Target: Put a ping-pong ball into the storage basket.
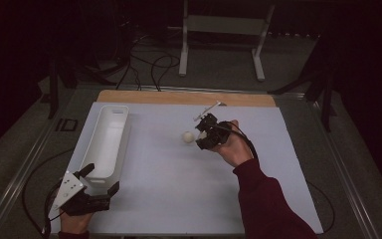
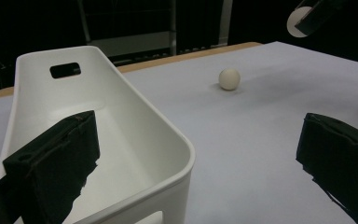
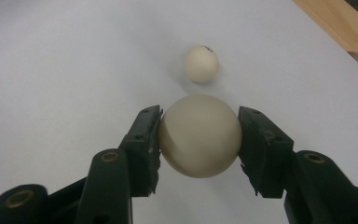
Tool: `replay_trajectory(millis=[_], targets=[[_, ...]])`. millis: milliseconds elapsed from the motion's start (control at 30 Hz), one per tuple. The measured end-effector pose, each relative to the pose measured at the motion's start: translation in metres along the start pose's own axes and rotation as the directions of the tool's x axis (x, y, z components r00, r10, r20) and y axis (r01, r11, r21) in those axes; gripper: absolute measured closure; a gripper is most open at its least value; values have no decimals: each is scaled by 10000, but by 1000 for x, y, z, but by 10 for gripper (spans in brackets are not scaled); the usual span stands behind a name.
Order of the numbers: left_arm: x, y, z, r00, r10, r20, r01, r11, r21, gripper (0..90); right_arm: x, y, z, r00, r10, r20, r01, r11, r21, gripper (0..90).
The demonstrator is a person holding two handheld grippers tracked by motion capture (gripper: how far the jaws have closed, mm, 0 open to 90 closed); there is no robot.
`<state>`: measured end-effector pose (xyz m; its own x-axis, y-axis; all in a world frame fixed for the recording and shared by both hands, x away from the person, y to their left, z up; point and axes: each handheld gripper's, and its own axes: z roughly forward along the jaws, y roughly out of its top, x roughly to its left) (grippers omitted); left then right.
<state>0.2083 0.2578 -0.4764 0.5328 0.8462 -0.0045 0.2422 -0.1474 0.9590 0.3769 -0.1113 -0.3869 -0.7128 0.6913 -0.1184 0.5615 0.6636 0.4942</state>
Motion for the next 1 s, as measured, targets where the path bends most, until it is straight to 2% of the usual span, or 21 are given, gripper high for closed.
replay_trajectory(millis=[1000], targets=[[1, 0, -1, 10000, -19, -33, 19, 10000, -14, 0, 6, 19, -4, 9995, -287, -141, 284, 9993, -223, 504]])
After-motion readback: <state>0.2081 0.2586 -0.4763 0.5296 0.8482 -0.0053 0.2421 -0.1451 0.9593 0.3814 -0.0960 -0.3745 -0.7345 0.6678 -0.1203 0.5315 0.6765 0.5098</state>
